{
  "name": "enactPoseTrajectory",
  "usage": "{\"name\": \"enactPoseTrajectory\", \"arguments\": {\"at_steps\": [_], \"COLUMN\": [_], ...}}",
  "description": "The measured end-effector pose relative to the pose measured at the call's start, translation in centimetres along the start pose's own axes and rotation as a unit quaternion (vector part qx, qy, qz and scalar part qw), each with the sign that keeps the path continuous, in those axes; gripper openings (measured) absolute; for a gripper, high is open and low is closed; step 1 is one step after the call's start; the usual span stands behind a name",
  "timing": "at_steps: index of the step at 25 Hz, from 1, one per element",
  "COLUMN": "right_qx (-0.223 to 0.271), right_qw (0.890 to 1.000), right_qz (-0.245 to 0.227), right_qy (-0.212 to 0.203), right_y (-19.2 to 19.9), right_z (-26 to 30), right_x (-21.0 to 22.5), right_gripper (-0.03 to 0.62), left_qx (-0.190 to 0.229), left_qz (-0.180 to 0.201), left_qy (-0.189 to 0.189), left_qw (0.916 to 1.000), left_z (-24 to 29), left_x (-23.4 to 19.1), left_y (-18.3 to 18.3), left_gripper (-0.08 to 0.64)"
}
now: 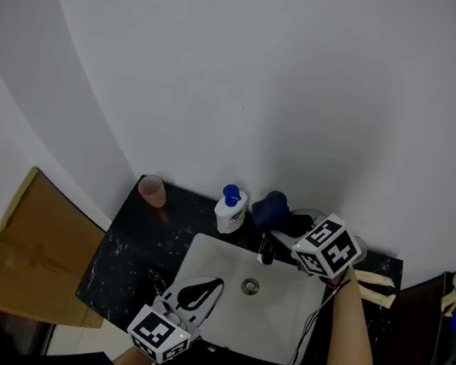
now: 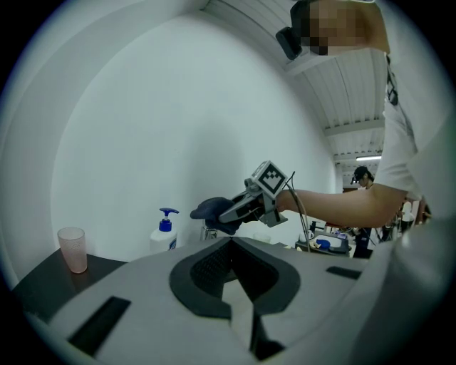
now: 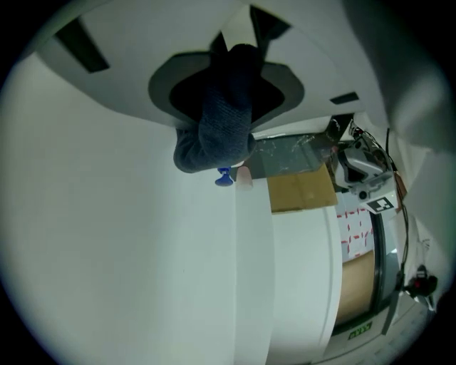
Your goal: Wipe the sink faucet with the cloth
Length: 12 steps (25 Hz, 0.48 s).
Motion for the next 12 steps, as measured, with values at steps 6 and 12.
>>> {"name": "enactPoseTrajectory", "arguments": {"at_steps": [6,12], "right_qx": [0.015,0.071], "right_qw": [0.994,0.994], "right_qz": [0.075,0.065], "right_qy": [0.079,0.06], "right_y": [0.4,-0.1], "right_z": [1.4,-1.3], "right_x": [4.9,3.8], "right_gripper": [0.126,0.126], "left_qx": [0.001,-0.002], "left_qz": [0.0,-0.007], "left_qy": [-0.008,-0.01], "left_qw": [1.0,0.9999], "left_z": [-0.5,-0.8], "left_x": [-0.2,-0.6], "left_y": [-0.3,0.2], "left_gripper": [0.002,0.002]}}
Point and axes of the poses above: the fingertips, and each gripper's own axes: z forward along the fingers, x to its right, y out of its underside, the point moved 6 cm from there along -z, backward along the fingers, and after that the axes turned 4 degrees about -x, right-handed, at the moved point
